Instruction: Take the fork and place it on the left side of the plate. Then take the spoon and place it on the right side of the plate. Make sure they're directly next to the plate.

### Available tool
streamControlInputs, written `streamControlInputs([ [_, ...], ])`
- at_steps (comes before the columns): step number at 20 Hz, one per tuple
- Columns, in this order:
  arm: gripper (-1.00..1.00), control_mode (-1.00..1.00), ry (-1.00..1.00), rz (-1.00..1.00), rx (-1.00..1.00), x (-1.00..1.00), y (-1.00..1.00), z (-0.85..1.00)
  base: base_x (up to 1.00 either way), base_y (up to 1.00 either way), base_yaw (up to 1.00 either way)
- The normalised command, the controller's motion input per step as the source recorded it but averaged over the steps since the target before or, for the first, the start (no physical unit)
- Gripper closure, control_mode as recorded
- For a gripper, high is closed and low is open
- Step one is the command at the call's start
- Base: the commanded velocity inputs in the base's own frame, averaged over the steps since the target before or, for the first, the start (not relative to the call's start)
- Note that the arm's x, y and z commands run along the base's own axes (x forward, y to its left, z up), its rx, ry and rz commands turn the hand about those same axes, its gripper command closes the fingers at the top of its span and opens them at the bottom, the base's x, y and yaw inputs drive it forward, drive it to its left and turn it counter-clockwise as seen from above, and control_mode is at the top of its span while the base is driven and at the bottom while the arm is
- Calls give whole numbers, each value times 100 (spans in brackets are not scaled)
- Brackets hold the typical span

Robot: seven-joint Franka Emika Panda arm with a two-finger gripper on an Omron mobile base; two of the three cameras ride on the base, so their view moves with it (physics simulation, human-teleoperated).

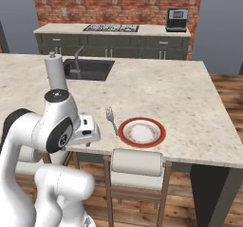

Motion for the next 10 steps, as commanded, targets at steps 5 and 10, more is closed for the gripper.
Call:
streamControlInputs([
  [5,-100,-100,0,0,-3,-36,11,0,0,0,0],
  [10,-100,-100,4,0,-2,-3,4,0,0,0,0],
])
